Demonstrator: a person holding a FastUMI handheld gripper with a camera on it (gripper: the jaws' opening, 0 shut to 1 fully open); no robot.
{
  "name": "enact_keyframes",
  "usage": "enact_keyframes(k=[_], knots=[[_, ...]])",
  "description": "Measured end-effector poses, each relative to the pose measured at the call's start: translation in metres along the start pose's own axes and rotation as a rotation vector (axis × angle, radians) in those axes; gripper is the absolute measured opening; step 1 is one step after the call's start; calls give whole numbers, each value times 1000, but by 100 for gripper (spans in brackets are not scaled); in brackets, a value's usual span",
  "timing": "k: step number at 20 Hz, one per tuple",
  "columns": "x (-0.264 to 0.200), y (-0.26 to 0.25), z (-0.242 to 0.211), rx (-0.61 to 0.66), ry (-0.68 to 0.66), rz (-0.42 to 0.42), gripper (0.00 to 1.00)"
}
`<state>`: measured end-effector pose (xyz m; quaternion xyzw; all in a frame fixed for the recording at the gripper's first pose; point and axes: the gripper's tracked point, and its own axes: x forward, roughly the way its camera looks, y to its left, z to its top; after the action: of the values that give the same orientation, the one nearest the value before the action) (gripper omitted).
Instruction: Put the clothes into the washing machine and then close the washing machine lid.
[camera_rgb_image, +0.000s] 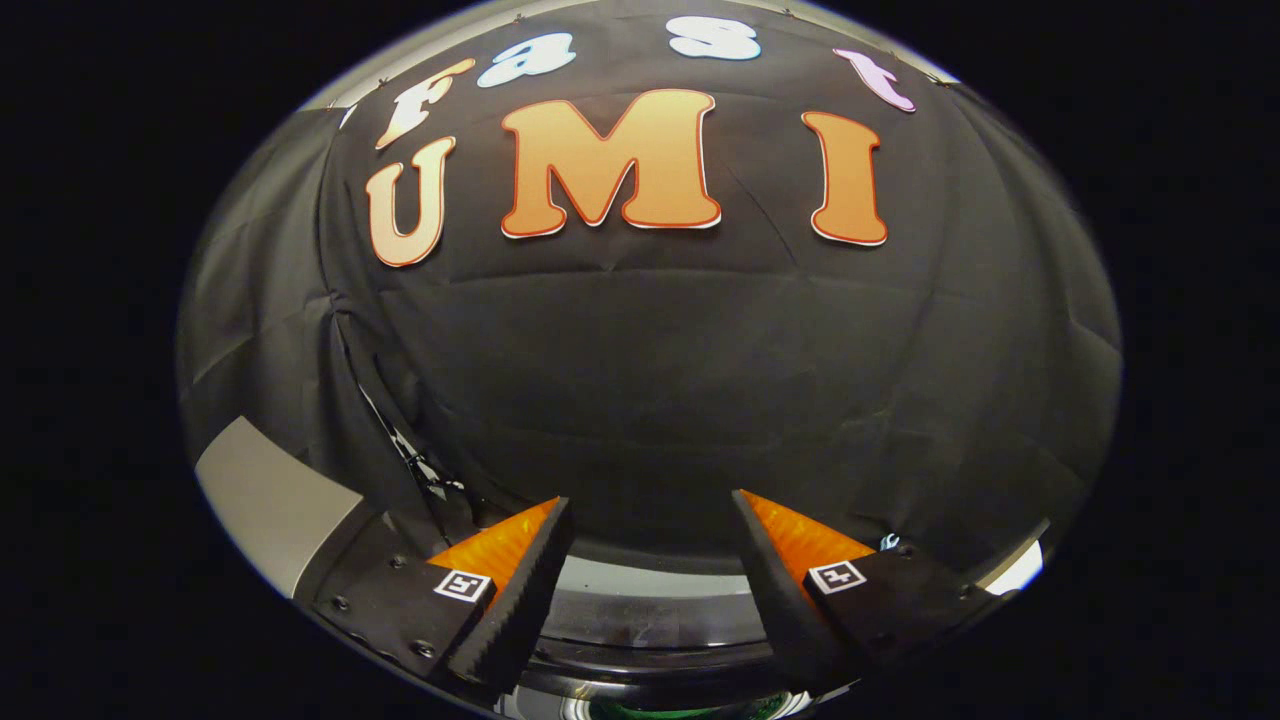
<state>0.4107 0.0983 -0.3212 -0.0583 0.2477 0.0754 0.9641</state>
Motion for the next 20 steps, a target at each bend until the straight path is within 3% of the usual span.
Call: enact_keyframes(k=[8,11,15,20], knots=[[-38,6,-32,4,18,20,98],[-49,-4,-64,14,77,-7,98],[-73,6,-109,72,132,43,97],[-90,2,-154,132,192,30,97]])
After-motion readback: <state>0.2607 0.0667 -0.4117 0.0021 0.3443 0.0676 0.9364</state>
